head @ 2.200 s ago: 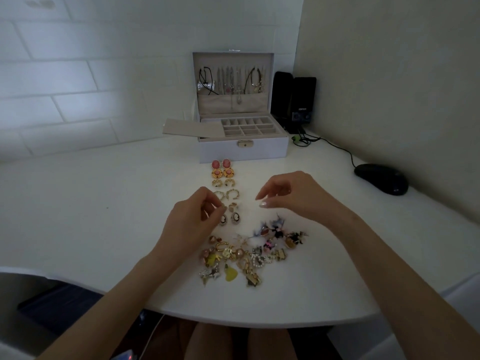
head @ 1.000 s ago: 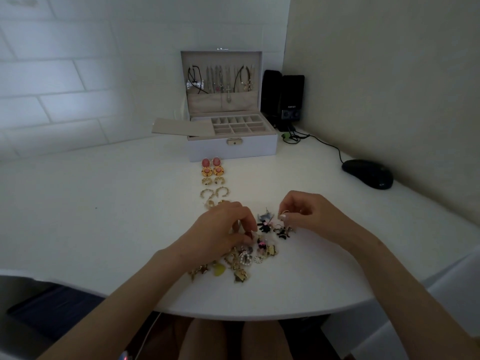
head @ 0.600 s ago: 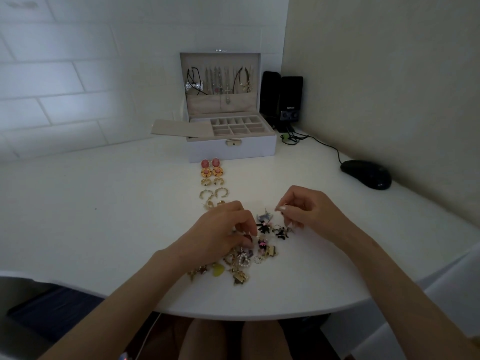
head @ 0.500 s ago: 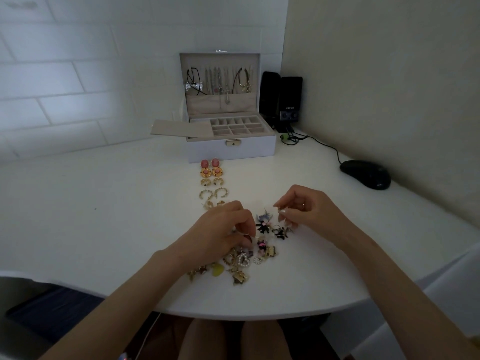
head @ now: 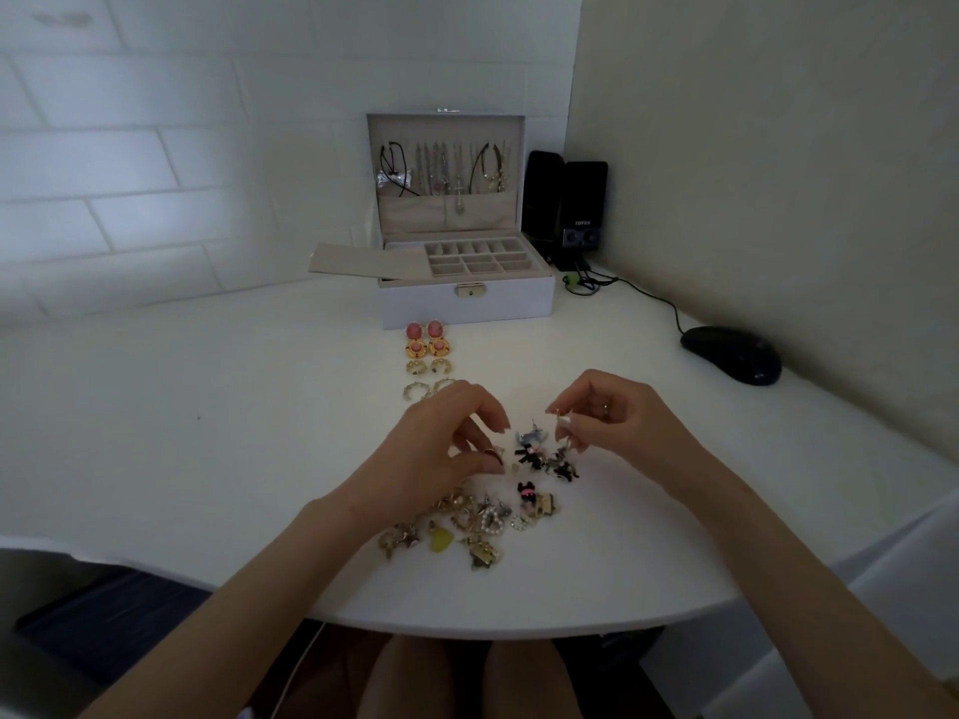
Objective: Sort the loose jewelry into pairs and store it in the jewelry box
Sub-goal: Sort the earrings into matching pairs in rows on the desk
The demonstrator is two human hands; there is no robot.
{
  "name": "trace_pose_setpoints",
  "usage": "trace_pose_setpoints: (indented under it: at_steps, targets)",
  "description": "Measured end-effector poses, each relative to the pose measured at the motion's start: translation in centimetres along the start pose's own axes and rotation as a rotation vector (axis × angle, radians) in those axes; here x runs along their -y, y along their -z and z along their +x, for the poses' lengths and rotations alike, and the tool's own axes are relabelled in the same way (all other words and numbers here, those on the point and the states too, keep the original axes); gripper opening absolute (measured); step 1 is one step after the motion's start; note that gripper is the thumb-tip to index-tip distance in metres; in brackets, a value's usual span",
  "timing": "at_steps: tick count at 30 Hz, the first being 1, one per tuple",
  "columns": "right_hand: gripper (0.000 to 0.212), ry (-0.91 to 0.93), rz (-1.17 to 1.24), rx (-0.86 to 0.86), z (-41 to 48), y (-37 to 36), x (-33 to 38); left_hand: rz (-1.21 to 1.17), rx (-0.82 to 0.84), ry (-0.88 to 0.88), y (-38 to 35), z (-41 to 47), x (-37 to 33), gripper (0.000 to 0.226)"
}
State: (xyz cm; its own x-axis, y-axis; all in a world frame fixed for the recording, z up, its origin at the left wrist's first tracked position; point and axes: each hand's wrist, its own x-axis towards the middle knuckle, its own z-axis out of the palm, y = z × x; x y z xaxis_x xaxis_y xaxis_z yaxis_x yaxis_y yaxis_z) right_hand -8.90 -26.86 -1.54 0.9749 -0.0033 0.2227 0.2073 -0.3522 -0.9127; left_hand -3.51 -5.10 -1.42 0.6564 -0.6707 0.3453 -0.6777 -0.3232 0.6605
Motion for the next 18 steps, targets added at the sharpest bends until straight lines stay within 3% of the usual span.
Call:
trace_pose_setpoints:
  at_steps: [9, 14, 18]
  targets:
    - [0.017, -0.016, -0.015, 0.010, 0.3, -0.2, 0.6, 0.060, -0.191, -0.080, 0.4, 0.1, 0.3, 0.009]
    - [0.012, 0.008, -0.004, 0.026, 1.2, -1.2, 1.3, -0.003, -0.215, 0.028, 1.5, -0.1, 0.8, 0.013]
    - [0.010, -0.017, 0.030, 0.058, 2.2, -2.3, 1.8, -0.248, -0.196, 0.203, 2.1, -0.5, 0.8, 0.014]
